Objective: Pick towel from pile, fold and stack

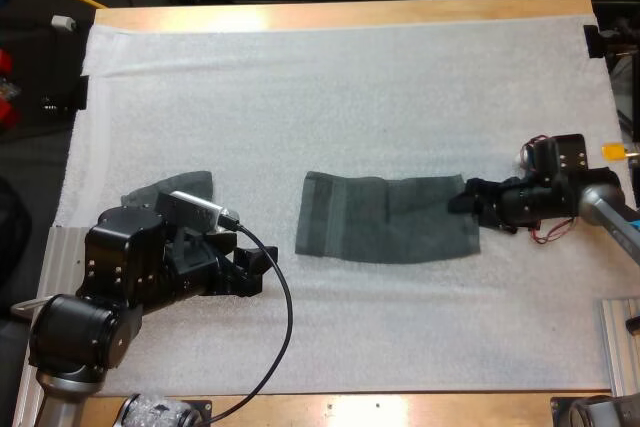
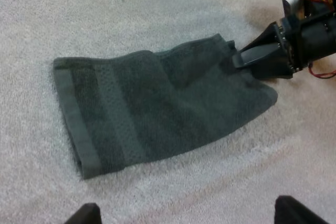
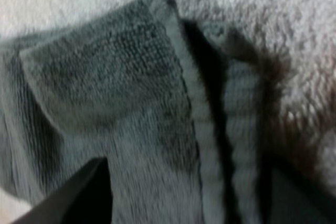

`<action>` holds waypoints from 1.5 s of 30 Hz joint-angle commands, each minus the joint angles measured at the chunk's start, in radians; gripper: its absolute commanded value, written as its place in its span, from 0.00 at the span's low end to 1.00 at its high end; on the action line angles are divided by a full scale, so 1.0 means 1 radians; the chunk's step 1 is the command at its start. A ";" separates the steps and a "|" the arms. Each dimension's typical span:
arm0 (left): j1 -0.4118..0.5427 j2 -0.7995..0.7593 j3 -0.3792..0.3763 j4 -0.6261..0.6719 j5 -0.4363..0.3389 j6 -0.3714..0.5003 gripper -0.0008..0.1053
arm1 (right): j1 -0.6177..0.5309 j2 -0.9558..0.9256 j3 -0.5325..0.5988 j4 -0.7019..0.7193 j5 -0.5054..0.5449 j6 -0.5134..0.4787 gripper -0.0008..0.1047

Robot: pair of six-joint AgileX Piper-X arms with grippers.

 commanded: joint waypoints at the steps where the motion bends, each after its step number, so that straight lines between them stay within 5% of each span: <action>1: 0.000 -0.003 -0.002 0.006 -0.011 -0.004 0.61 | 0.019 0.021 0.009 -0.010 0.028 0.018 0.56; 8: 0.000 -0.003 -0.002 0.006 -0.011 -0.004 0.61 | 0.020 0.008 0.009 0.050 0.141 0.041 0.02; 15: 0.000 -0.003 -0.002 0.006 -0.011 -0.004 0.61 | 0.018 -0.117 0.001 0.174 0.432 -0.045 0.01; 23: 0.000 -0.003 -0.002 0.006 0.011 -0.002 0.61 | 0.018 -0.220 -0.093 0.374 0.872 -0.291 0.01; 37: 0.000 -0.003 -0.002 0.045 0.021 0.025 0.61 | -0.024 -0.230 -0.181 0.501 1.037 -0.356 0.01; 42: 0.000 -0.003 -0.002 0.045 0.021 0.025 0.61 | 0.046 -0.230 -0.197 0.531 0.939 -0.324 0.01; 45: 0.000 -0.003 -0.002 0.045 0.021 0.025 0.61 | 0.127 -0.230 -0.197 0.514 0.821 -0.224 0.01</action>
